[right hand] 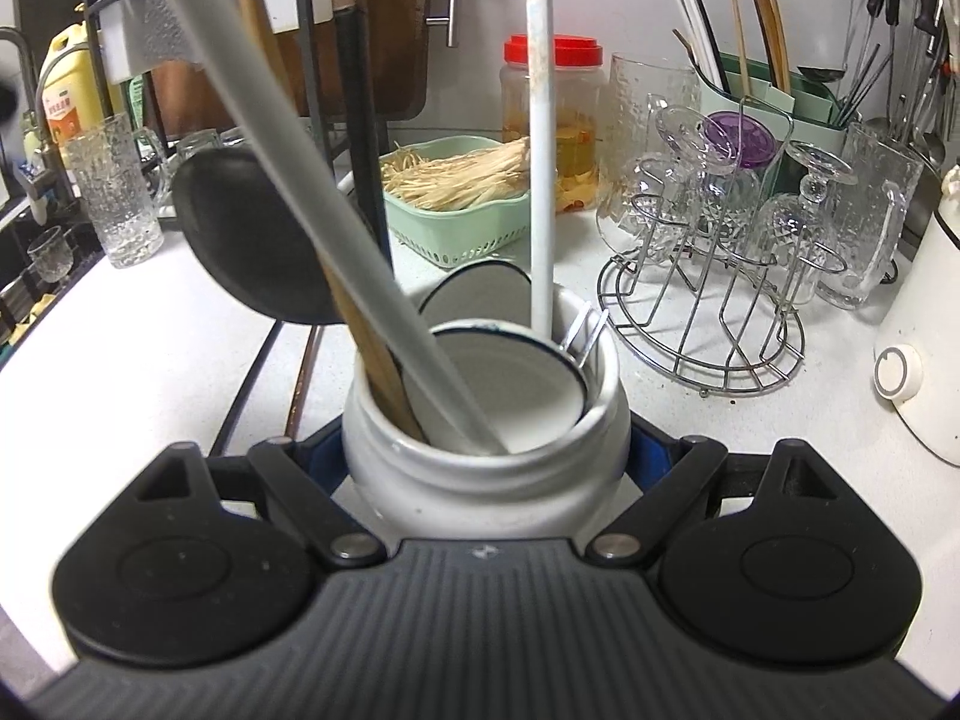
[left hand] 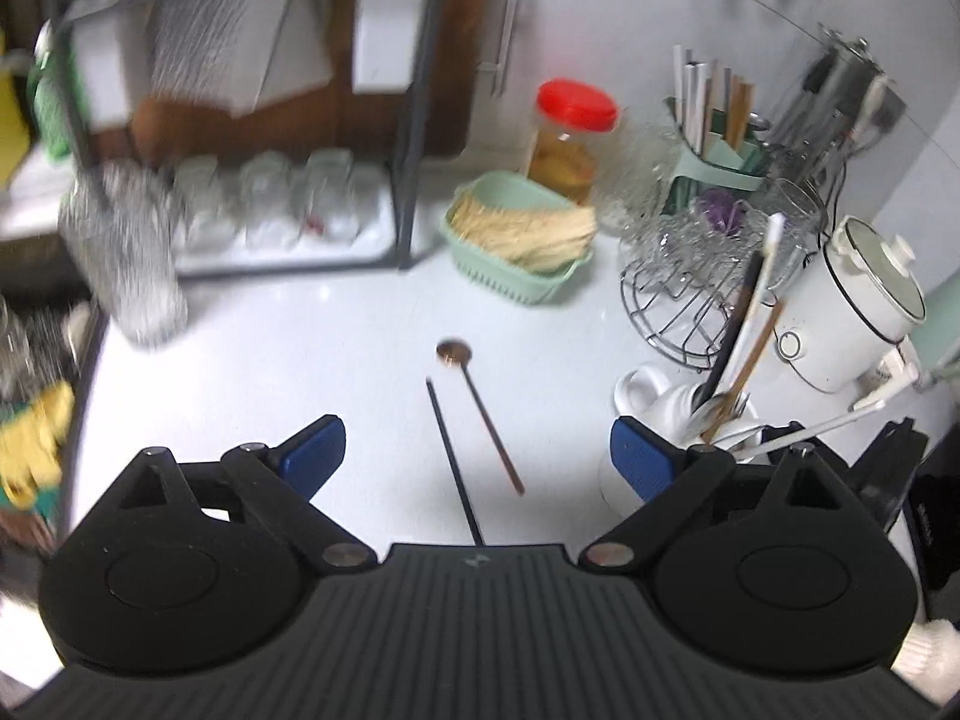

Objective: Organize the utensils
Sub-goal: 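Move the left gripper toward the long black chopstick, then lower the left gripper onto the black chopstick and close it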

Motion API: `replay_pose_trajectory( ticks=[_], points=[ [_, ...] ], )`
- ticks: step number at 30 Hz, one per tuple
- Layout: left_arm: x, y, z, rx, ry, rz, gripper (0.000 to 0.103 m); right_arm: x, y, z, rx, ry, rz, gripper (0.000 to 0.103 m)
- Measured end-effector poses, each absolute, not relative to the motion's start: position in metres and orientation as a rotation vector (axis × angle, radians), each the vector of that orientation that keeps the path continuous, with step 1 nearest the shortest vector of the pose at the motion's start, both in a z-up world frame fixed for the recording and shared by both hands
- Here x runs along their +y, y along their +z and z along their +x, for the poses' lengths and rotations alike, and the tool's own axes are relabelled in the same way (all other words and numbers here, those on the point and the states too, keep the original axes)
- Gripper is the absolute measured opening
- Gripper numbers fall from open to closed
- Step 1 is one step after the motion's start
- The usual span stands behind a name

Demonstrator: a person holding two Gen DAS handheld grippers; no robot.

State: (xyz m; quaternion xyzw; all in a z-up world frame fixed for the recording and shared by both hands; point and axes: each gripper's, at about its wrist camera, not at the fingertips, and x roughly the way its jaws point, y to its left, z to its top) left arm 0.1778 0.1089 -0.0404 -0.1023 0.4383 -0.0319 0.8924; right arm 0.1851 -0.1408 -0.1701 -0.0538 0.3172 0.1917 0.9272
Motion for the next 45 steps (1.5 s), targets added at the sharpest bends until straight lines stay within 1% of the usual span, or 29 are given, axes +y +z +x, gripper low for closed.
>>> replay_pose_trajectory(
  ticks=[1,2,6,10,15,20,21,22,23,25,26,28,29,31,35,36,37,39,45],
  points=[
    [0.112,-0.048,0.175,0.918,-0.055,-0.231,0.097,-0.142,-0.169,0.185,0.651,0.397,-0.093,0.102],
    [0.114,-0.057,0.171,0.923,-0.041,-0.244,0.097,-0.143,-0.167,0.185,0.649,0.400,-0.079,0.103],
    [0.123,-0.084,0.163,0.944,0.004,-0.313,0.097,-0.145,-0.162,0.183,0.639,0.410,-0.052,0.103],
    [0.124,-0.105,0.160,0.965,0.031,-0.301,0.097,-0.148,-0.158,0.175,0.612,0.400,-0.031,0.103],
    [0.121,-0.124,0.158,0.962,0.046,-0.297,0.096,-0.150,-0.154,0.163,0.569,0.397,-0.036,0.102],
    [0.109,-0.144,0.162,1.019,0.001,-0.299,0.095,-0.149,-0.150,0.164,0.559,0.380,-0.052,0.094],
    [0.106,-0.148,0.162,1.028,-0.002,-0.289,0.093,-0.149,-0.150,0.164,0.560,0.379,-0.057,0.093],
    [0.103,-0.152,0.161,1.036,-0.001,-0.277,0.089,-0.148,-0.150,0.163,0.559,0.377,-0.063,0.091],
    [0.100,-0.156,0.161,1.044,-0.003,-0.267,0.088,-0.148,-0.151,0.163,0.560,0.372,-0.072,0.088],
    [0.095,-0.163,0.163,1.055,-0.011,-0.266,0.076,-0.148,-0.151,0.162,0.557,0.369,-0.084,0.088],
    [0.093,-0.166,0.163,1.063,-0.015,-0.271,0.073,-0.149,-0.151,0.162,0.557,0.370,-0.082,0.088],
    [0.088,-0.173,0.167,1.077,-0.015,-0.263,0.059,-0.149,-0.152,0.161,0.554,0.371,-0.087,0.088],
    [0.084,-0.177,0.169,1.082,-0.019,-0.251,0.056,-0.149,-0.152,0.161,0.553,0.371,-0.087,0.088],
    [0.078,-0.182,0.173,1.100,-0.030,-0.247,0.045,-0.149,-0.152,0.161,0.551,0.372,-0.088,0.088],
    [0.065,-0.187,0.181,1.106,-0.041,-0.207,0.043,-0.148,-0.152,0.161,0.557,0.368,-0.089,0.088],
    [0.062,-0.188,0.183,1.110,-0.044,-0.196,0.042,-0.147,-0.151,0.161,0.558,0.368,-0.090,0.088],
    [0.059,-0.188,0.184,1.116,-0.048,-0.189,0.039,-0.147,-0.151,0.161,0.557,0.369,-0.092,0.088],
    [0.055,-0.191,0.188,1.129,-0.041,-0.173,0.037,-0.148,-0.151,0.161,0.554,0.372,-0.090,0.088],
    [0.049,-0.198,0.199,1.169,-0.011,-0.136,0.037,-0.150,-0.151,0.163,0.546,0.382,-0.090,0.088]
  ],
)
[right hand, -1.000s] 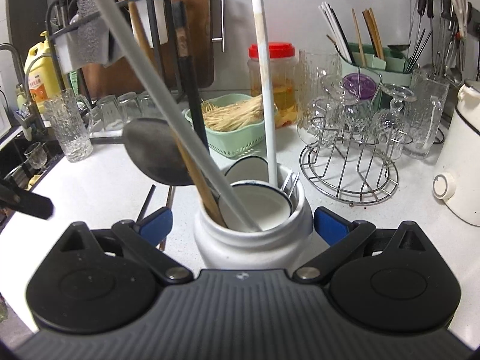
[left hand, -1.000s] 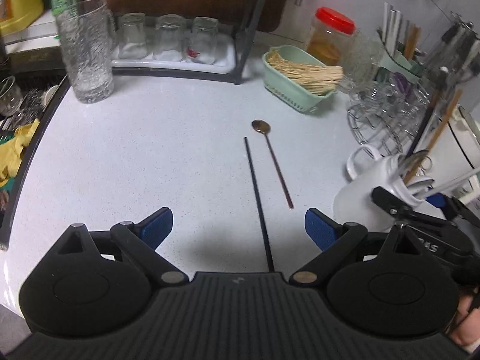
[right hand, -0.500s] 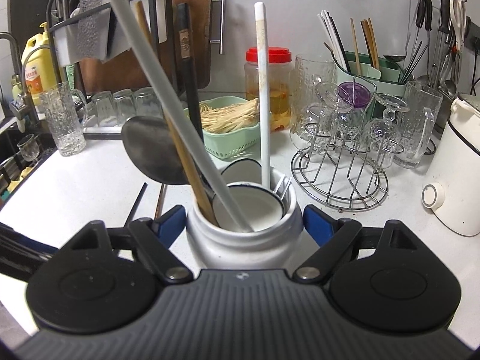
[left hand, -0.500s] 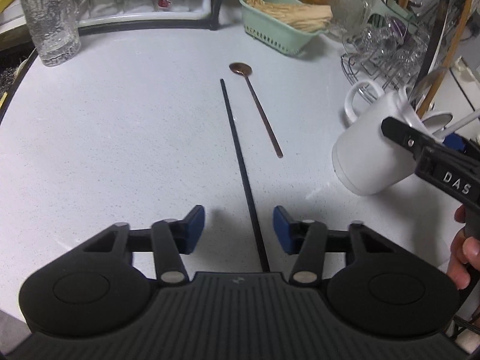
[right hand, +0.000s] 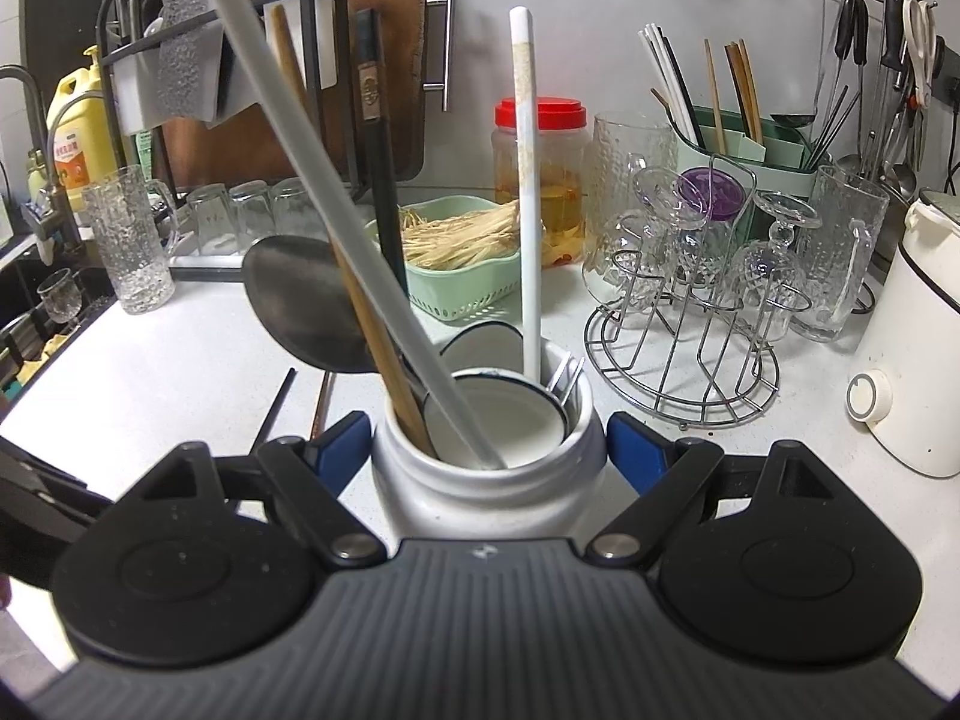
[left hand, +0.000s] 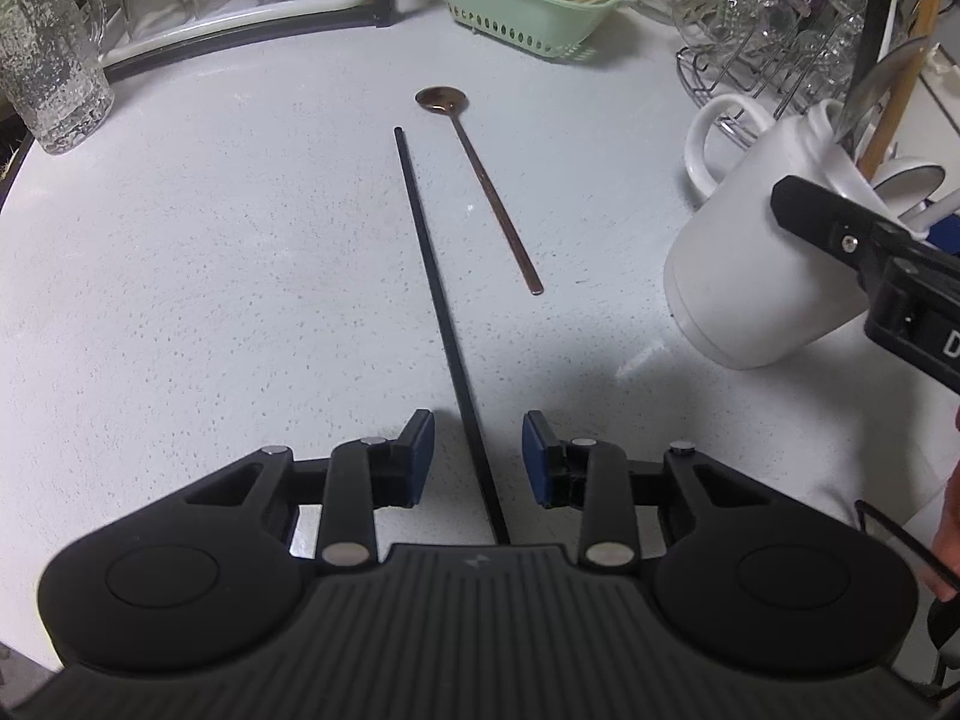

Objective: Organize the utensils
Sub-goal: 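Lower the left gripper onto the black chopstick and close it, then lift the black chopstick with the left gripper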

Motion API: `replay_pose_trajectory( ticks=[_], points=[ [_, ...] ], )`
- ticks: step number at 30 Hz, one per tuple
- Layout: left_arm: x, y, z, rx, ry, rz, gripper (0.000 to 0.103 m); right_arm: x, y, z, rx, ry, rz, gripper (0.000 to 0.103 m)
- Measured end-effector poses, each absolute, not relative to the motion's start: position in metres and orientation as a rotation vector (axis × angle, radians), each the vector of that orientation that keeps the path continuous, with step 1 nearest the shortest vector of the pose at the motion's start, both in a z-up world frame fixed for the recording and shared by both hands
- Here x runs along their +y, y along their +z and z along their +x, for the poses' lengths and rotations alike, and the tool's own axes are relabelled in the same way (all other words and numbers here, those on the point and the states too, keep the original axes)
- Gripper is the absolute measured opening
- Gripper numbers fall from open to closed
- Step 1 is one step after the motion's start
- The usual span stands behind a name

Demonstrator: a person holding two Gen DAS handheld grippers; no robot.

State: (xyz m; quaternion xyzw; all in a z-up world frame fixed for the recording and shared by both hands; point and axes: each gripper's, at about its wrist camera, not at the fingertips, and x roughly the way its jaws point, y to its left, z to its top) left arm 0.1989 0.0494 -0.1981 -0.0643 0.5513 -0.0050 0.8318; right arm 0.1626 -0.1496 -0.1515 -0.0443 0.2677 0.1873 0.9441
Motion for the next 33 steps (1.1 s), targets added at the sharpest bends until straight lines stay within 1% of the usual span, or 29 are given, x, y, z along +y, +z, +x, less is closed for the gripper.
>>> replay_pose_trajectory(
  ticks=[3,5,7,8,9,14,33],
  points=[
    [0.046,-0.199,0.203,1.179,0.008,-0.119,0.037,-0.150,-0.152,0.162,0.539,0.386,-0.097,0.088],
    [0.042,-0.199,0.206,1.191,0.018,-0.098,0.030,-0.150,-0.152,0.162,0.537,0.387,-0.101,0.088],
    [0.037,-0.199,0.207,1.206,0.031,-0.073,0.019,-0.148,-0.152,0.162,0.535,0.388,-0.106,0.088],
    [0.034,-0.199,0.208,1.211,0.037,-0.049,0.016,-0.148,-0.152,0.162,0.532,0.390,-0.111,0.088],
    [0.032,-0.199,0.208,1.215,0.041,-0.037,0.009,-0.147,-0.152,0.162,0.530,0.391,-0.117,0.088],
    [0.029,-0.198,0.204,1.235,0.031,-0.055,0.005,-0.148,-0.152,0.163,0.527,0.394,-0.115,0.088],
    [0.036,-0.182,0.142,1.273,0.006,-0.182,0.005,-0.152,-0.153,0.162,0.514,0.394,-0.068,0.087]
  ],
)
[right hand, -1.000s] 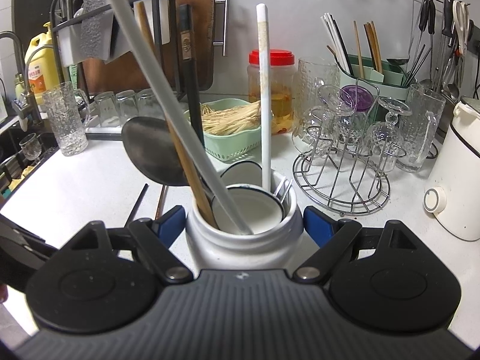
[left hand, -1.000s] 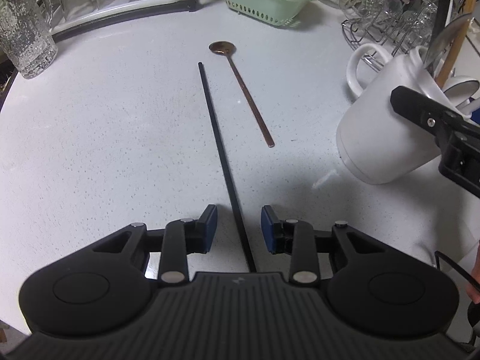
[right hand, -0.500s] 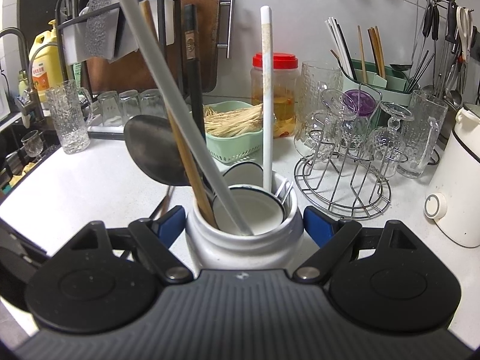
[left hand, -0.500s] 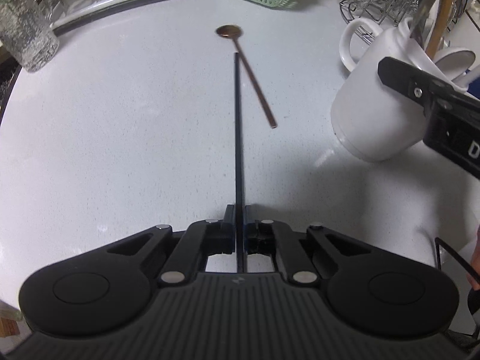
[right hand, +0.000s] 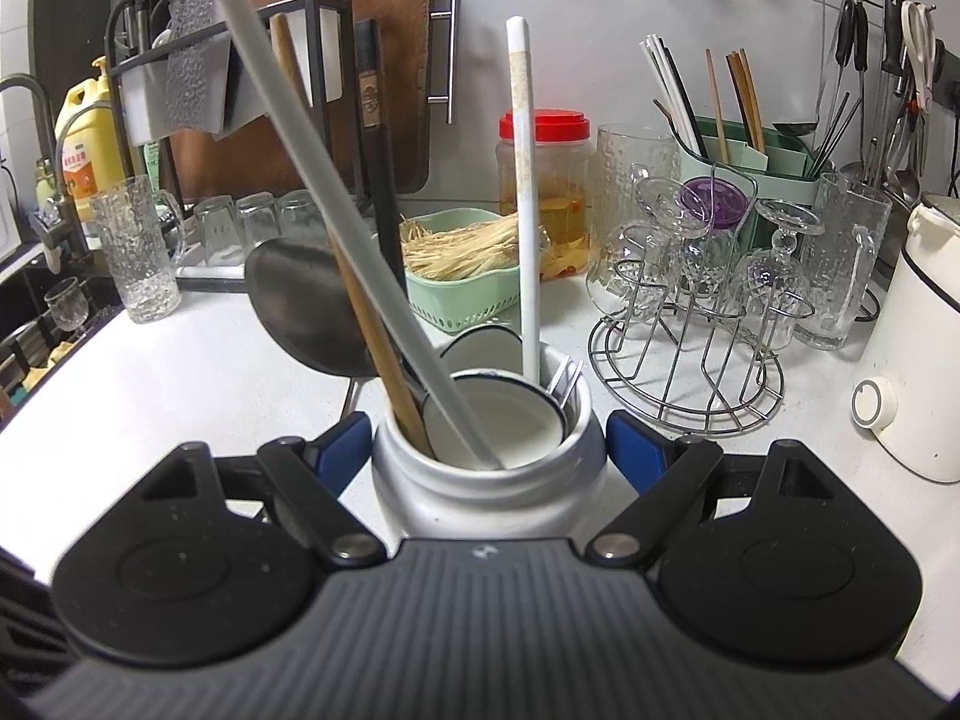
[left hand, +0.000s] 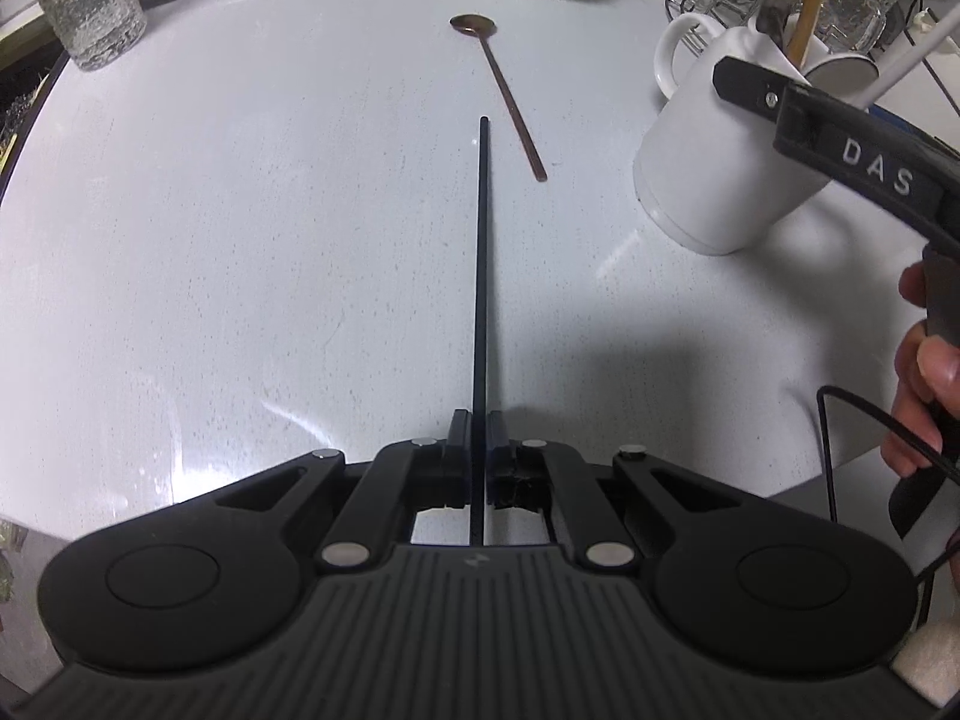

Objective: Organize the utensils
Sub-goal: 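Lift the black chopstick with the left gripper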

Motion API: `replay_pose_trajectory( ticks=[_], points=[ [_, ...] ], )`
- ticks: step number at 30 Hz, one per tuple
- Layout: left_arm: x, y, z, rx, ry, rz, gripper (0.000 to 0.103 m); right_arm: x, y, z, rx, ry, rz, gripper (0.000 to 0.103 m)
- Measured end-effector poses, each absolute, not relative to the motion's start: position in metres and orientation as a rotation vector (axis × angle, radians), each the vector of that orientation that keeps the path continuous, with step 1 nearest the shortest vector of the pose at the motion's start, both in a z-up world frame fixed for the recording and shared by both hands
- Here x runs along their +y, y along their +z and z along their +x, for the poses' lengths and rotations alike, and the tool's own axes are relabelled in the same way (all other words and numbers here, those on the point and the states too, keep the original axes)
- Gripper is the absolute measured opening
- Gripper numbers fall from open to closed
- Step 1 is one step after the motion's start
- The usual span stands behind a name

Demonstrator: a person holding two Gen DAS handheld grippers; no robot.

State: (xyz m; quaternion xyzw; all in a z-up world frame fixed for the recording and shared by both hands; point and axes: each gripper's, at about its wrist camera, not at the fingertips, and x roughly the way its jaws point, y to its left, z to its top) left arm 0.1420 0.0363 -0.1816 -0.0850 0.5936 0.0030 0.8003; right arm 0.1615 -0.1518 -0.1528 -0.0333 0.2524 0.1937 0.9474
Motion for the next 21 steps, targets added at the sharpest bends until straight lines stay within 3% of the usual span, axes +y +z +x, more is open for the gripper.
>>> replay_pose_trajectory(
  ticks=[21],
  points=[
    [0.044,-0.188,0.119,1.320,-0.051,-0.221,0.005,-0.149,-0.150,0.153,0.491,0.391,-0.078,0.087]
  ],
)
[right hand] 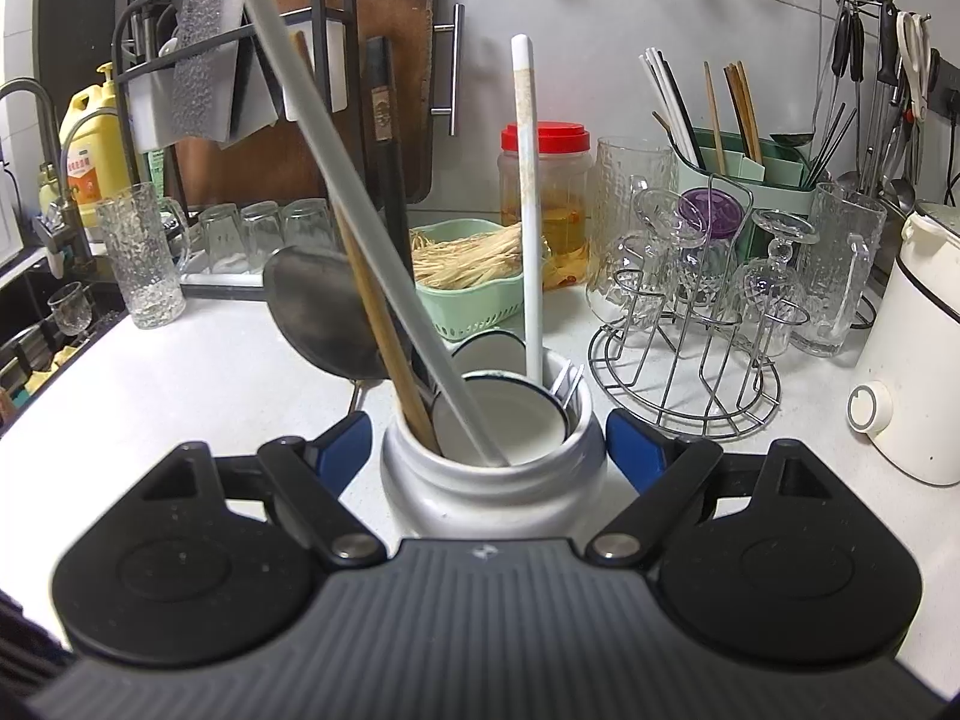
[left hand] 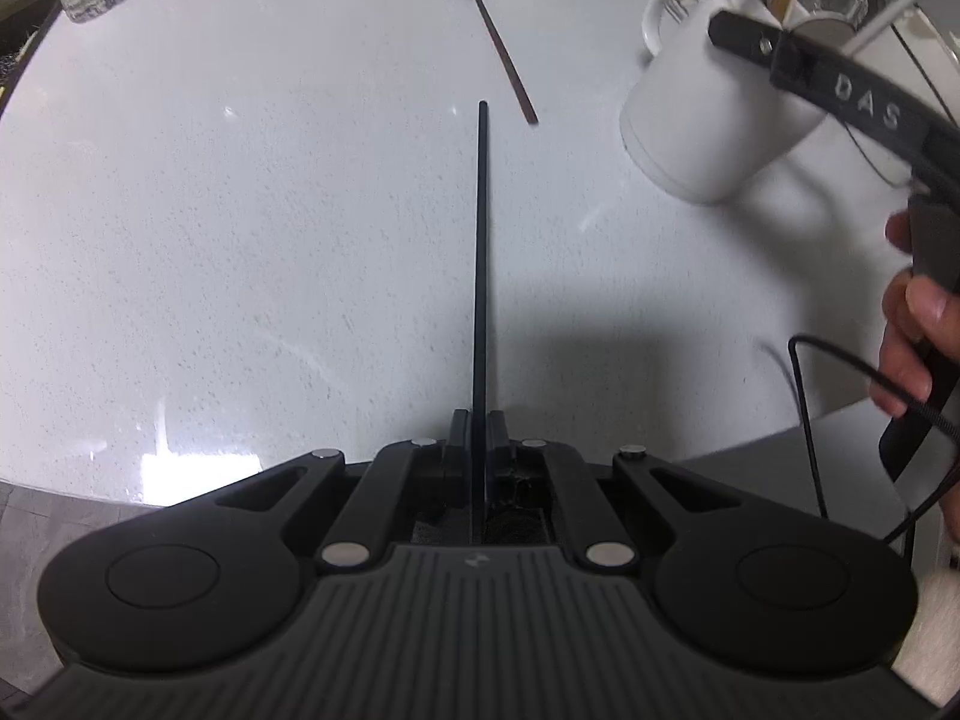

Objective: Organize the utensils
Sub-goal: 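Lift the black chopstick with the left gripper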

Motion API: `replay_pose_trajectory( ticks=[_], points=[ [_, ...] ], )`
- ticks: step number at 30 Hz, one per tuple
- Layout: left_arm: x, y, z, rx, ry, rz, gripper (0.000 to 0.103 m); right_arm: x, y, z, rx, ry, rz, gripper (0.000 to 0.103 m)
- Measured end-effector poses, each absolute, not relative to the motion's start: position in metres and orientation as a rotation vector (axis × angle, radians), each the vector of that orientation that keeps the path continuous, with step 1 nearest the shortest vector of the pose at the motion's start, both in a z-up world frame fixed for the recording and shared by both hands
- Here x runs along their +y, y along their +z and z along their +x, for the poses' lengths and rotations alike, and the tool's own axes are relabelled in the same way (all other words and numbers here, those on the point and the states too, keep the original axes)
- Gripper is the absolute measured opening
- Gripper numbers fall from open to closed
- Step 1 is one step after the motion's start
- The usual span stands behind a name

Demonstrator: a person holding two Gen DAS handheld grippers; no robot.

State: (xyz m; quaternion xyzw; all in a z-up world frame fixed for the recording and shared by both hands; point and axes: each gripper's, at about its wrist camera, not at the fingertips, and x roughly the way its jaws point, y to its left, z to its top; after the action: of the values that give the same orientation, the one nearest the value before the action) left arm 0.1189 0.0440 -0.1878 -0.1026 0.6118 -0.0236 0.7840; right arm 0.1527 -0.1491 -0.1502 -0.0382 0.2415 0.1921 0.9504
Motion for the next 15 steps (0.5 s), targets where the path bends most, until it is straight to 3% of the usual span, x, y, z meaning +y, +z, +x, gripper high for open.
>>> replay_pose_trajectory(
  ticks=[6,8,10,15],
  points=[
    [0.047,-0.189,0.118,1.348,-0.055,-0.237,0.006,-0.149,-0.150,0.153,0.491,0.388,-0.077,0.087],
    [0.049,-0.189,0.117,1.363,-0.060,-0.245,0.014,-0.150,-0.150,0.153,0.491,0.390,-0.073,0.087],
    [0.052,-0.188,0.113,1.373,-0.070,-0.253,0.042,-0.151,-0.150,0.153,0.492,0.396,-0.061,0.088],
    [0.048,-0.185,0.097,1.408,-0.124,-0.196,0.043,-0.154,-0.151,0.155,0.497,0.407,-0.045,0.090]
  ],
)
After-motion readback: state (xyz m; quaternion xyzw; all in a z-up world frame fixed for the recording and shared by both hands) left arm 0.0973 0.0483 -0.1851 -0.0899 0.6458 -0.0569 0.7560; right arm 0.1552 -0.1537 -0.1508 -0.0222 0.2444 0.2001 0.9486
